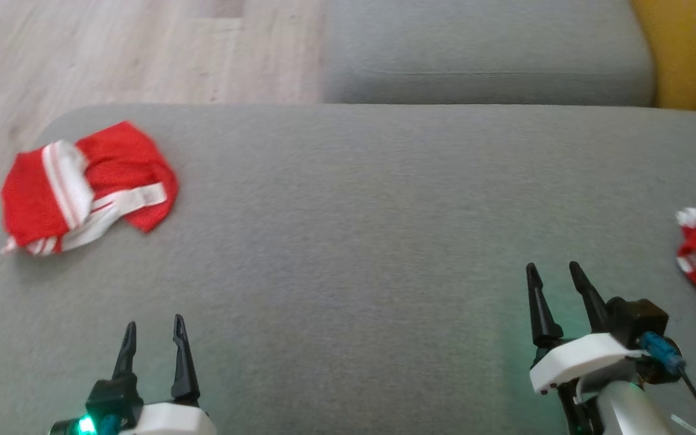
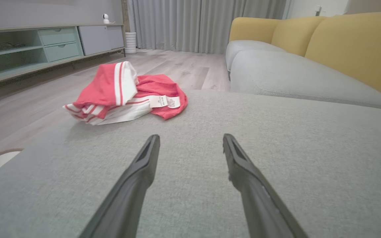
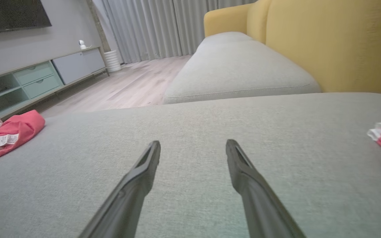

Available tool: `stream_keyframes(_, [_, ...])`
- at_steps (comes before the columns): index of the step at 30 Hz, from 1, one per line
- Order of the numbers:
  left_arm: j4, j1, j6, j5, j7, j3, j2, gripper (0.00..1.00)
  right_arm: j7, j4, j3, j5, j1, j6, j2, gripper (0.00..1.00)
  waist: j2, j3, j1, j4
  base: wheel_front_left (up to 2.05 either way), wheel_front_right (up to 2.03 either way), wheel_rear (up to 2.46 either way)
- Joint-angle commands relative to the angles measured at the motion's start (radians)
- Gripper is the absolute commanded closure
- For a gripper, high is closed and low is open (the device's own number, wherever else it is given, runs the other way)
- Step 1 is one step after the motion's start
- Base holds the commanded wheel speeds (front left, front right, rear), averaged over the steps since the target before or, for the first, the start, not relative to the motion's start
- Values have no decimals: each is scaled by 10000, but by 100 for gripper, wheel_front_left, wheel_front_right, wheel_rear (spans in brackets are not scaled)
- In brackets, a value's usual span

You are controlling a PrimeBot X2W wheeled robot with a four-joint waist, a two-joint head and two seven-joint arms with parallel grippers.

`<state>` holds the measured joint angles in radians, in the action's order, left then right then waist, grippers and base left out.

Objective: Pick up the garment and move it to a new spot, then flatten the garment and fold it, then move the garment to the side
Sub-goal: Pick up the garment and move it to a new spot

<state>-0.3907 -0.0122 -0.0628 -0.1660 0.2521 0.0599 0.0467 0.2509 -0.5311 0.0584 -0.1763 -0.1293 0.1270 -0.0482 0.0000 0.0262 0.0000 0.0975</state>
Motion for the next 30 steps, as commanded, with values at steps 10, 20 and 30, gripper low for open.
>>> stream_keyframes(10, [203,171,-142,-153,97,-605,35,0,108,276,945,-298,-320,37,-20,0,0,-541,0,3043,0,0,0])
stream_keyframes(20, [142,-174,-52,-203,97,-1707,35,0,109,193,2006,-595,-454,37,-20,0,0,-661,0,4325,0,0,0])
stream_keyframes(30, [164,1115,852,-431,97,-2636,322,0,109,488,2396,-286,-869,37,-20,0,0,-1535,0,3606,0,0,0])
